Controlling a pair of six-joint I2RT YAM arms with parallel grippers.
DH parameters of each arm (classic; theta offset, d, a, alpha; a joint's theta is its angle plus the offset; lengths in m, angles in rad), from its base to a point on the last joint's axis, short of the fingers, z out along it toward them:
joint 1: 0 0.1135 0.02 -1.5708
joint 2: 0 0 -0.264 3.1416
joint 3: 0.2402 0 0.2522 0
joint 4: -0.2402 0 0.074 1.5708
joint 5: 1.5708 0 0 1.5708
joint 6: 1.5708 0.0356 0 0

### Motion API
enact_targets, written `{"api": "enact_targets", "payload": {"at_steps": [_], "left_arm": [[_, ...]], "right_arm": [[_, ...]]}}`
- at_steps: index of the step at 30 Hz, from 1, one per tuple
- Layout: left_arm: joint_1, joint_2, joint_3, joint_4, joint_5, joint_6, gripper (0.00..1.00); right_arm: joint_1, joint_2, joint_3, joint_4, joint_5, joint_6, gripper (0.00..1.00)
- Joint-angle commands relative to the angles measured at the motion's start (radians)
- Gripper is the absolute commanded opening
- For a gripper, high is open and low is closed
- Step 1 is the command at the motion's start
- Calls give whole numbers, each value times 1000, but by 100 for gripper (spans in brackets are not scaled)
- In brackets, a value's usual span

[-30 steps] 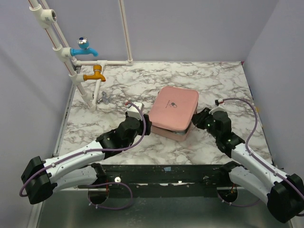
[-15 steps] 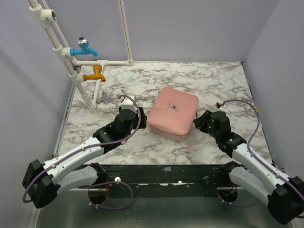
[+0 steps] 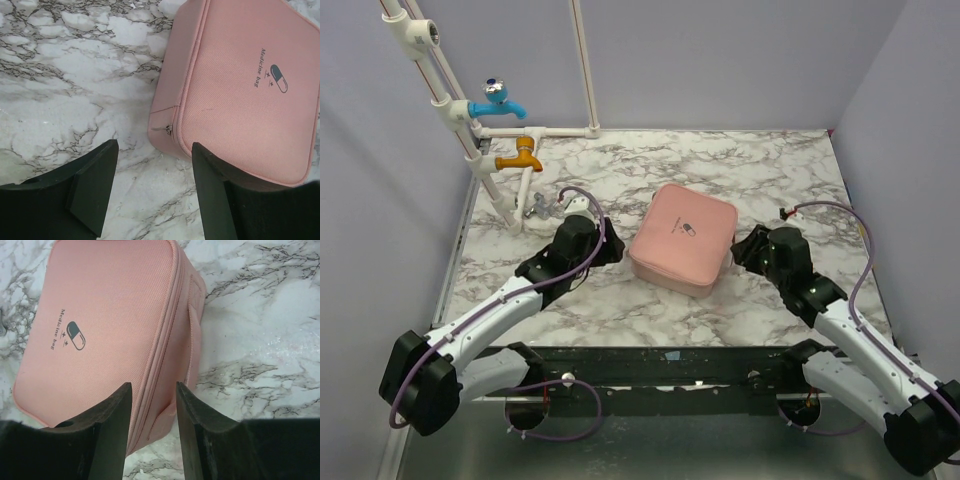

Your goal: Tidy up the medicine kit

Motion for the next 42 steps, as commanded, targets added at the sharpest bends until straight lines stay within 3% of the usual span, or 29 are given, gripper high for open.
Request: {"api": "enact_targets", "payload": {"at_steps": [1,11,18,26,34,42], "left_arm": [[32,-2,-39,19,64,-51,62],[100,0,-164,117,179,-50,62],[116,13,-160,142,181,-71,62],[117,63,-4,77,181,-41,62],[116,136,133,55,211,-13,62],[116,364,433,-21,311,49,63]], "right_arm": [[5,12,41,-23,-38,-45,44],[5,143,163,-30,-207,-119,46],[5,228,213,-8,-477,-187,47],[19,268,175,64,-626,-159,46],[108,244,114,87,-657,-125,46],[202,203,33,89,-634,-93,46]]}}
